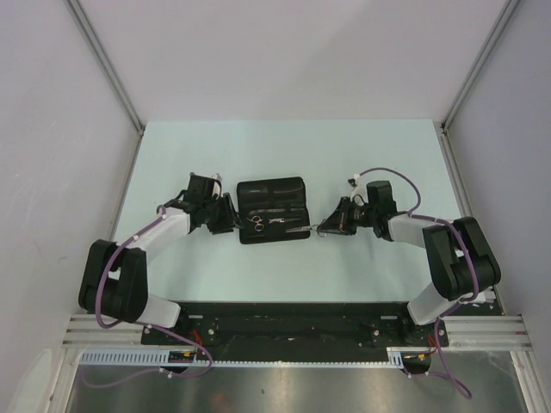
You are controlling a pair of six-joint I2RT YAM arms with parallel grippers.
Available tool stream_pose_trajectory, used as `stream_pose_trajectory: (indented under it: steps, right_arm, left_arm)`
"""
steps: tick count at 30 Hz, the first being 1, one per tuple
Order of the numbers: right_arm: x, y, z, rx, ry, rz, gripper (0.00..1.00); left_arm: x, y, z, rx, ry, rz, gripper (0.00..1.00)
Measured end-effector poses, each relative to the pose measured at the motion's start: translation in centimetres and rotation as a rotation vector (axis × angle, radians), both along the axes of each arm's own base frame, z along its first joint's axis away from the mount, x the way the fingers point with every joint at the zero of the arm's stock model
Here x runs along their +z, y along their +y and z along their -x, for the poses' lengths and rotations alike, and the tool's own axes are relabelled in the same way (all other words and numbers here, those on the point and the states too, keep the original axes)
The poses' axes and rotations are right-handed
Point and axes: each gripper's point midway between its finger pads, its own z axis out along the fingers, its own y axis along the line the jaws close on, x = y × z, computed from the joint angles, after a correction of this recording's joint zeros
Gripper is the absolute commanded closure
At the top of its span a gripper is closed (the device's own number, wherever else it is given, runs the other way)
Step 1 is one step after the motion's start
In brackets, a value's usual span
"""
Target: Sort the hair-cutting tools
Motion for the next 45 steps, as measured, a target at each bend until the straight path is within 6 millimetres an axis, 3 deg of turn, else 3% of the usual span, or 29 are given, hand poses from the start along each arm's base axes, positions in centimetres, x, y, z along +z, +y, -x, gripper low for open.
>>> stream_pose_trajectory:
  steps: [6, 16, 26, 45]
  right_arm:
    - [-0.6, -0.2, 0.1, 0.013, -0.01, -0.031, 1.0]
    - [-2.0, -0.2, 0.0, 0.07, -0.015, -0.107, 1.0]
    - [-3.0, -0.4, -0.3, 0.102, -0.019, -0.159, 1.0]
    - [-4.6, 0.0, -0.4, 0.152, -0.03, -0.244, 1.0]
  left_arm:
    - [-1.3, -1.4, 0.3, -0.046, 0.033, 0.042, 0.57]
    - [-4.7, -1.0, 1.9, -0.03, 0.13, 0.026, 0.73]
    - [-5.0, -1.0, 1.8, -0.012, 0.135, 0.027, 0.8]
    - [-5.1, -1.0, 1.8, -0.013, 0.153, 0.022, 0.83]
